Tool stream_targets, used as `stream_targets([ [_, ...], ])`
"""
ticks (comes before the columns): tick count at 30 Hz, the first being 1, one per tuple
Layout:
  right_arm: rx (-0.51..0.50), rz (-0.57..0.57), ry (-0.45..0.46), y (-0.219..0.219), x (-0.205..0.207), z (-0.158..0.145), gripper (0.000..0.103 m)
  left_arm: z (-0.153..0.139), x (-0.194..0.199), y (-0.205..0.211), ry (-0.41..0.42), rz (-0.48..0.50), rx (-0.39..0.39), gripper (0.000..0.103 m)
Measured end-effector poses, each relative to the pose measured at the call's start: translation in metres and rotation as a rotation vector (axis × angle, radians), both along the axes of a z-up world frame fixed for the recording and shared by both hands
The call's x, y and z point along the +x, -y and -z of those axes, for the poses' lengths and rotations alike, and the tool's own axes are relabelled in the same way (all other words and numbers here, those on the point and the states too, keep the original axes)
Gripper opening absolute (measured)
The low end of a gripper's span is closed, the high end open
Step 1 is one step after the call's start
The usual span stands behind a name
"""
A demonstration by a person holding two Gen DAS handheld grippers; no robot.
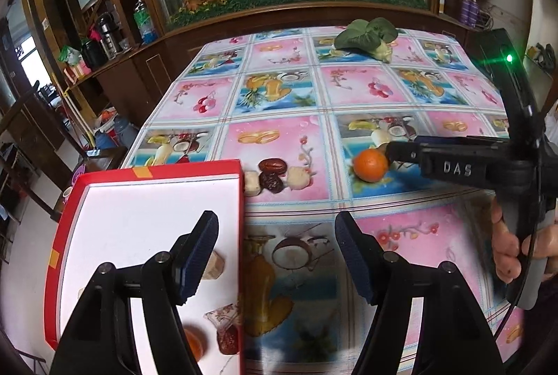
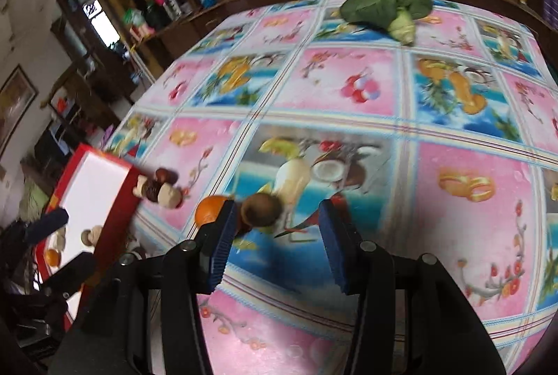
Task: Organize fruits
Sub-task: 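Move both open grippers back toward the orange and kiwi on the tablecloth, then grasp the brown kiwi with the right gripper while the left gripper grasps an orange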
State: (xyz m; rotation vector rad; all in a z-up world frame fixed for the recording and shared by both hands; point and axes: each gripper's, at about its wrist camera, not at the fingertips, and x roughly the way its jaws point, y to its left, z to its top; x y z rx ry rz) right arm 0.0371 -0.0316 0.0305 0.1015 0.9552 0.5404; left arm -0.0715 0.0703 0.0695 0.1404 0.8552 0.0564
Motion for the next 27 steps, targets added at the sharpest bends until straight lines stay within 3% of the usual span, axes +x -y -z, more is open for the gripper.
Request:
stream_targets([
  [7, -0.013, -0.002, 0.026, -0.009, -0.001, 0.001, 0.050, -0.004, 0.000, -0.006, 0.010, -0.021, -0.009, 0.069],
  [12, 0.193, -0.006, -0.169, 0.004, 0.016, 0.015, 0.050, -0.007, 0.000, -0.010, 0.017, -0.029, -0.016, 0.069],
  [15, 0.340, -0.065, -0.292, 0.008, 0.019, 0.023, 0.051, -0.007, 0.000, -0.011, 0.018, -0.030, -0.015, 0.069],
  [17, 0.386, -0.091, -0.328, 0.007, 0.019, 0.024, 0.051, -0.006, 0.001, -0.011, 0.010, -0.031, -0.011, 0.069],
  [22, 0.299, -0.002, -0.248, 0.012, 0.017, 0.017, 0.051, -0.004, 0.002, -0.009, 0.003, -0.023, -0.011, 0.069],
  [27, 0.275, -0.007, -0.224, 0.001, 0.018, 0.014, 0.050, 0.003, 0.002, 0.000, -0.016, 0.007, -0.006, 0.069],
])
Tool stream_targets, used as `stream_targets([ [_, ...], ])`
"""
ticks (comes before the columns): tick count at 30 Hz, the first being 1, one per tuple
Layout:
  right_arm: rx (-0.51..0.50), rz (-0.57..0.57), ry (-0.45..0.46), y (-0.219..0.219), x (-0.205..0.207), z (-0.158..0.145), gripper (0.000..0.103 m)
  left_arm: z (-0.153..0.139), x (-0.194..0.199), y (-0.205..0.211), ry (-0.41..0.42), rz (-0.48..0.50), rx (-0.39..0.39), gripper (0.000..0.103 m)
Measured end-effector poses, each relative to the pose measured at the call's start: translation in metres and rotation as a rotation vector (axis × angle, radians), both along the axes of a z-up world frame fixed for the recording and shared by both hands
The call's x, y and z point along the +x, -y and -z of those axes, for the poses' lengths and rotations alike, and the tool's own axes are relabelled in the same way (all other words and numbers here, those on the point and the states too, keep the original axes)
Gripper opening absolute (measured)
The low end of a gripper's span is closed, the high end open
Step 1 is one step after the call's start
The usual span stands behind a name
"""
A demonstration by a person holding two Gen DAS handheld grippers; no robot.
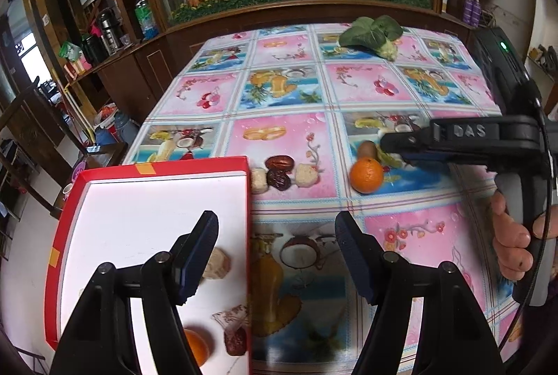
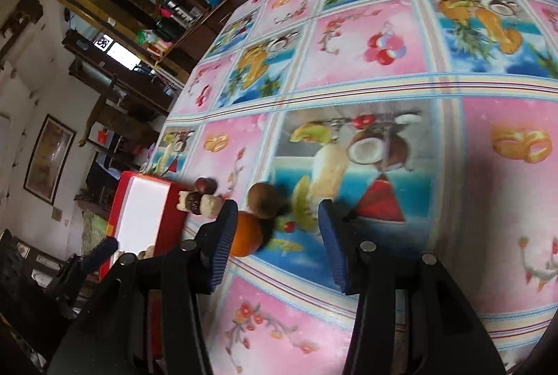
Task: Organize fruits
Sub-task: 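Grasp the brown kiwi with the right gripper while the left gripper grasps an orange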
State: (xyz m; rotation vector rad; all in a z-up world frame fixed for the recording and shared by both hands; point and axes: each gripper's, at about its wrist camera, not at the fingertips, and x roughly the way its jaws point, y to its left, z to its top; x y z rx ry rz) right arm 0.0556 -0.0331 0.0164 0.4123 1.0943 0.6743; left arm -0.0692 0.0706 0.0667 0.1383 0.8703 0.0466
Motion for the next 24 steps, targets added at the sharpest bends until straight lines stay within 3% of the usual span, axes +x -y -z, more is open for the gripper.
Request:
stream_targets([
  [9, -0.056, -0.008, -0.022, -0.034, 0.015, 0.002, 0.050, 0.001, 0.007, 0.007, -0.009, 0.014, -0.013, 0.069],
  [10, -0.067, -0.007, -0.020, -0.038, 0.016, 0.001, 0.047, 0.002, 0.008, 0.007, -0.011, 0.012, -0.012, 0.069],
  [13, -0.163, -0.021, 0.015, -0.049, 0.017, 0.000, 0.025, 0.005, 0.011, 0.007, -0.023, 0.009, -0.015, 0.069],
  [14, -0.189, -0.029, 0.024, -0.050, 0.017, 0.000, 0.023, 0.006, 0.013, 0.007, -0.028, 0.009, -0.018, 0.069],
  [18, -0.231, -0.027, 0.011, -0.041, 0.017, -0.002, 0.023, 0.010, 0.020, 0.016, -0.053, 0.032, -0.031, 0.069],
  [24, -0.188, 0.089, -0.039, 0.006, 0.027, -0.009, 0.023, 0.019, 0.042, 0.043, -0.076, 0.090, -0.033, 0.069],
])
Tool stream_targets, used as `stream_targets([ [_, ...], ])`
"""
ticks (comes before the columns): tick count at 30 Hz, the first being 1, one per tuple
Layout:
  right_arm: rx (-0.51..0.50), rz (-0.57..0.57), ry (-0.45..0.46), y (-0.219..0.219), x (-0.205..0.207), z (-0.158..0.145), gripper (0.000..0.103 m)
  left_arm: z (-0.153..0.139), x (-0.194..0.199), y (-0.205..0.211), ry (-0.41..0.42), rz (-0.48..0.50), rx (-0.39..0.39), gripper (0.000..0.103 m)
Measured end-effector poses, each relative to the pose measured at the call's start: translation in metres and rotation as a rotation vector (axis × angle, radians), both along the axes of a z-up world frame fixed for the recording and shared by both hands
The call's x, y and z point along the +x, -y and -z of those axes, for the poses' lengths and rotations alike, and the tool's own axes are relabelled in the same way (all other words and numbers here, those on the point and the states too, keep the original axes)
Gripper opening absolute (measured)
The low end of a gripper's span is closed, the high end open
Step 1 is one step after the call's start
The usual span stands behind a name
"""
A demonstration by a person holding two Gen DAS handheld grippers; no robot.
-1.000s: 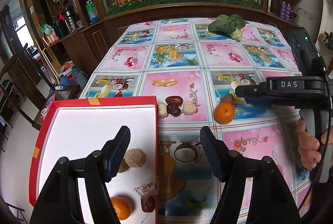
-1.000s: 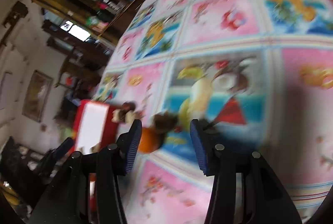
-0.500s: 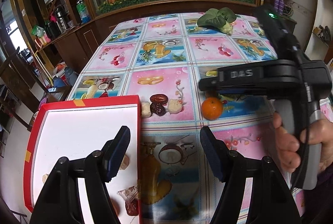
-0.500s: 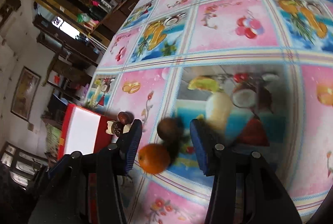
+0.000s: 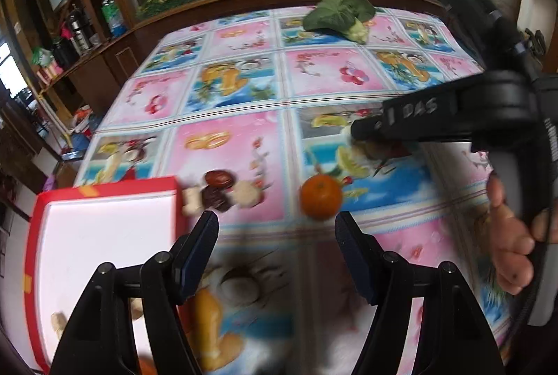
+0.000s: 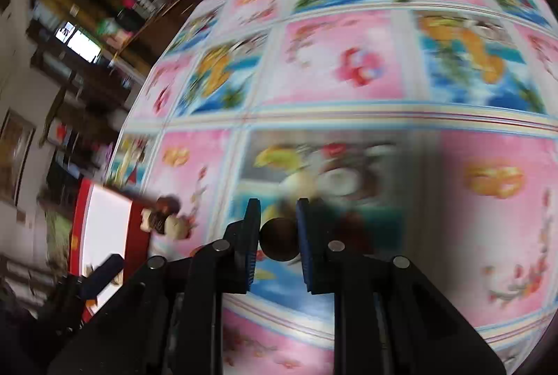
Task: Organize fruits
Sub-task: 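Grasp the brown kiwi with the right gripper while the left gripper grasps an orange, then carry kiwi and orange over the tray and open both grippers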
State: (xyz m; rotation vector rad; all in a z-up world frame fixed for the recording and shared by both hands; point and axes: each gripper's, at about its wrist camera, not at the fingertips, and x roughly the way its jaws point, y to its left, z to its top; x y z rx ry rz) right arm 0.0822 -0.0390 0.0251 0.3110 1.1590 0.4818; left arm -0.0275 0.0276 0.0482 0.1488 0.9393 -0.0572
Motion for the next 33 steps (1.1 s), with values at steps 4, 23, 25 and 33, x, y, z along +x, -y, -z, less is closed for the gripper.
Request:
stream_targets([
  [4, 0.040, 0.063, -0.020, 0.024, 0.006, -0.002, 0.023, 0.011, 0.018, 0.009, -0.030, 0.017, -0.008, 0.069],
  [23, 0.077, -0.025, 0.076, -0.002, -0.013, -0.013, 0.023, -0.016, -0.006, -0.018, 0.052, -0.009, -0.074, 0.032],
  [25, 0.095, -0.051, 0.105, -0.008, -0.020, -0.017, 0.023, -0.028, -0.019, -0.034, 0.078, -0.029, -0.064, 0.032],
  [33, 0.203, -0.161, 0.182, -0.058, -0.067, -0.037, 0.023, -0.049, -0.050, -0.110, 0.172, -0.184, 0.018, 0.032],
])
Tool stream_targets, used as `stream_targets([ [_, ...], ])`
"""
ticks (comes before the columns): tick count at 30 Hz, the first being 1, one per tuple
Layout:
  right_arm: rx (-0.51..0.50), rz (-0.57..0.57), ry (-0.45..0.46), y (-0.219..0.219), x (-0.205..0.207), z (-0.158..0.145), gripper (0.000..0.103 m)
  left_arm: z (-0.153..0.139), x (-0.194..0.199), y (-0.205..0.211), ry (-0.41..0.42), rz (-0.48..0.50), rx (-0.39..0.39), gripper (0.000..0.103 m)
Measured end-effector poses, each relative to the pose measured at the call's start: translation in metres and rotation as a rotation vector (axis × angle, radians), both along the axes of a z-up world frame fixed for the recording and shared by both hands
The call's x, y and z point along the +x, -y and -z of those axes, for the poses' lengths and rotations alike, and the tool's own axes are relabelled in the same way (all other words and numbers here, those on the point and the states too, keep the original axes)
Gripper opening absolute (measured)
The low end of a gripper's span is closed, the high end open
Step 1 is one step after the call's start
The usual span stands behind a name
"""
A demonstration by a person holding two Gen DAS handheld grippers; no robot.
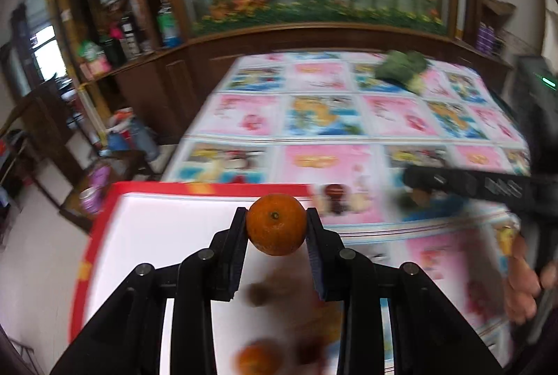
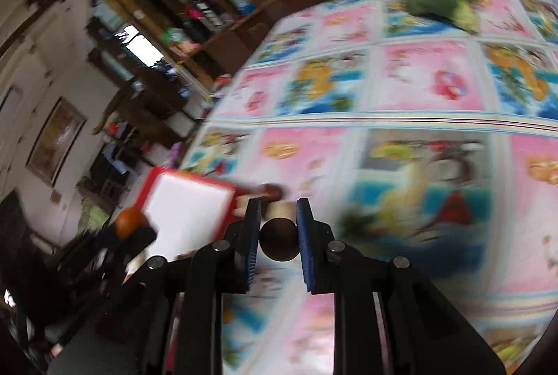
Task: Organize fruits
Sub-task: 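Carry kiwi and orange over the tray and open both grippers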
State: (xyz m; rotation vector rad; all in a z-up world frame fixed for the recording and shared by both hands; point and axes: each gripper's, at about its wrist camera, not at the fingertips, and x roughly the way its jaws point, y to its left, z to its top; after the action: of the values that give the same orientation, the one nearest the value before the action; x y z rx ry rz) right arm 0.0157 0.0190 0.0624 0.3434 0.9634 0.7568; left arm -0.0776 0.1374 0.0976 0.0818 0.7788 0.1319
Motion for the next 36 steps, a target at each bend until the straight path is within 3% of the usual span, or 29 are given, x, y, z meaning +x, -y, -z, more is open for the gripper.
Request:
stream_targets([
  [5, 0.025, -0.077, 0.070, -0.050, -0.044, -0.009, 0.023, 0.009, -0.014, -0.044, 0.002, -0.100, 0.001, 0.032],
  [15, -0.086, -0.229, 0.138, -0.141, -0.094, 0.005, 0.023, 0.028, -0.033, -0.095, -0.020, -0.198, -0.021, 0.032],
  [20, -0.104, -0.269, 0.176, -0.156, -0.108, 0.007, 0.023, 0.034, -0.037, -0.104, -0.019, -0.231, -0.010, 0.032],
  [36, -0.206, -0.296, 0.167, -0.183, -0.110, 0.025, 0.023, 0.050, -0.038, -0.114, -0.052, -0.235, -0.013, 0.032],
])
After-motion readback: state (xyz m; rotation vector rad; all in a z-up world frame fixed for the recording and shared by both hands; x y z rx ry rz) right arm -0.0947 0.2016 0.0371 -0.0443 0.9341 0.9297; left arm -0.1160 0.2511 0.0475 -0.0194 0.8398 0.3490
